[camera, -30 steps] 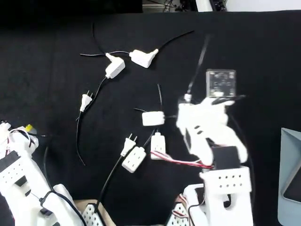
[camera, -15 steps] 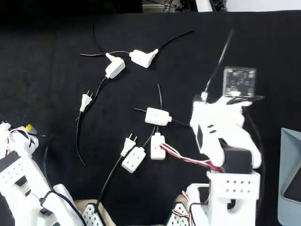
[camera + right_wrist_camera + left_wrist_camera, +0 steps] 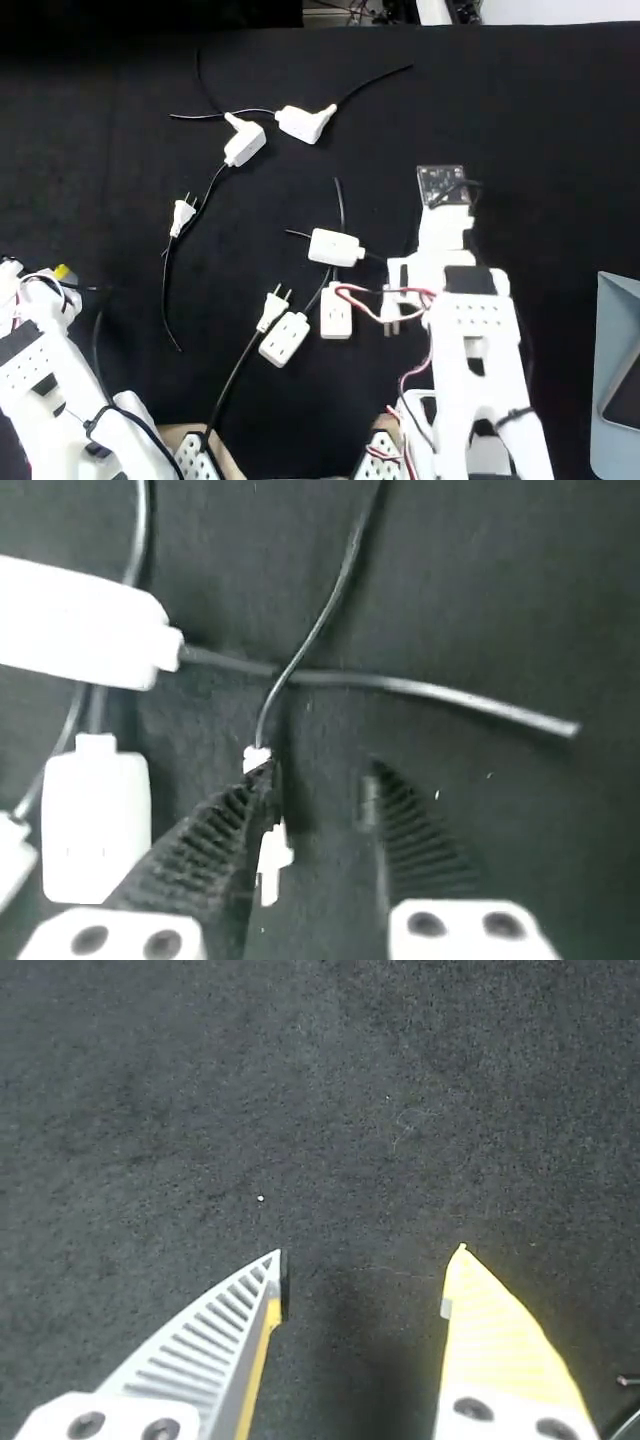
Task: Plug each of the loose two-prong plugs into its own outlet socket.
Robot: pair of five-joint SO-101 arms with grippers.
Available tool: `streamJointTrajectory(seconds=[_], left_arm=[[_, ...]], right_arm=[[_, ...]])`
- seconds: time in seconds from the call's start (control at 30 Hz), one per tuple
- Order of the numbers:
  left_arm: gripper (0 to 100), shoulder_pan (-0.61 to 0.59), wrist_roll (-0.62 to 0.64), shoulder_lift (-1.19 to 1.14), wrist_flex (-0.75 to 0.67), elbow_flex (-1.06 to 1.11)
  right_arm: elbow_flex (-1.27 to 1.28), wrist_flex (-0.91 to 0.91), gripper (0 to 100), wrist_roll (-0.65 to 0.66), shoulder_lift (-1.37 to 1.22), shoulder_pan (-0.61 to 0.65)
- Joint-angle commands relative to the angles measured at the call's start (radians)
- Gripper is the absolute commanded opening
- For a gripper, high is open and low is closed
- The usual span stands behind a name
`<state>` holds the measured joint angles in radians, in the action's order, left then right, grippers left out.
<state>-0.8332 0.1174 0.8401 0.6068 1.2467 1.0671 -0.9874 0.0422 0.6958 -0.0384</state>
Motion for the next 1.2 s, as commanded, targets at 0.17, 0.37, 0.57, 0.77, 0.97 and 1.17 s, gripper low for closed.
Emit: streamJointTrajectory(seconds=[0.17, 0.37, 0.57, 0.77, 0.97, 1.17], left_arm=[[26, 0.002, 0.003, 0.011, -0.018, -0.024], [26, 0.002, 0.002, 0.011, -0.018, -0.022], [26, 0.002, 0.002, 0.011, -0.017, -0.022], [26, 0.002, 0.002, 0.011, -0.015, -0.022], [26, 0.002, 0.002, 0.011, -0.015, -0.022], [26, 0.002, 0.002, 0.011, -0.015, -0.022]], right_arm=[[-0.101, -0.173, 13.3, 0.005, -0.044, 0.037], [-0.041, -0.123, 13.2, -0.005, -0.045, 0.069], [0.010, -0.104, 13.2, -0.040, -0.045, 0.049], [0.016, -0.112, 13.1, -0.038, -0.045, -0.008], [0.030, -0.098, 13.1, -0.038, -0.081, -0.014], [0.008, 0.020, 13.1, -0.044, -0.265, -0.031]])
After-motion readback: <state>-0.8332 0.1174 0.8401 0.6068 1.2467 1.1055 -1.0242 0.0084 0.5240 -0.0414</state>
